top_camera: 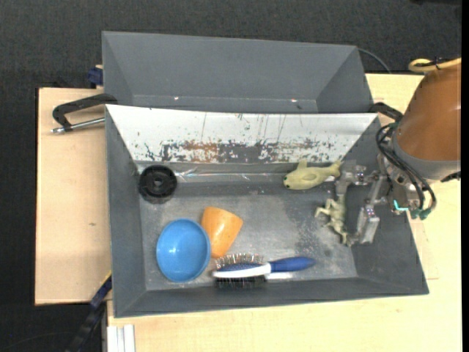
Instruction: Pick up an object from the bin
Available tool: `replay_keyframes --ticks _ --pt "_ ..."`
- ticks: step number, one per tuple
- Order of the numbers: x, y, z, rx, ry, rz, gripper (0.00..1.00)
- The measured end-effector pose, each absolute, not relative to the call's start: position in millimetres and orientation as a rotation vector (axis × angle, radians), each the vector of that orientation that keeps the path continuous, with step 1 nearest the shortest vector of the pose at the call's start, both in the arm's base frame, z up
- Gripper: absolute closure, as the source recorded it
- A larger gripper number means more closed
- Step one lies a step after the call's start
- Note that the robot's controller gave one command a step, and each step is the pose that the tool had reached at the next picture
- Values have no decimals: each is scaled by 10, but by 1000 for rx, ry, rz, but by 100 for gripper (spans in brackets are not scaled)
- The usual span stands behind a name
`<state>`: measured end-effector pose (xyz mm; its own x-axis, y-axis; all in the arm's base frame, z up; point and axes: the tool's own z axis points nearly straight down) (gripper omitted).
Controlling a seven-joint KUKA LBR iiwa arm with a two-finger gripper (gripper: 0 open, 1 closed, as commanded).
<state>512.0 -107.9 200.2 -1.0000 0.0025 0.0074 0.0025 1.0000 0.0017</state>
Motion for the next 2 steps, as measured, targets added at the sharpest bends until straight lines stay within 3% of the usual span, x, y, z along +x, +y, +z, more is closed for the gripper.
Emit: replay_keyframes --ticks 1,2 --pt "6054 -519 698 202 -3146 -2 0" --pt "5602 -1247 1017 617 -3080 2 0"
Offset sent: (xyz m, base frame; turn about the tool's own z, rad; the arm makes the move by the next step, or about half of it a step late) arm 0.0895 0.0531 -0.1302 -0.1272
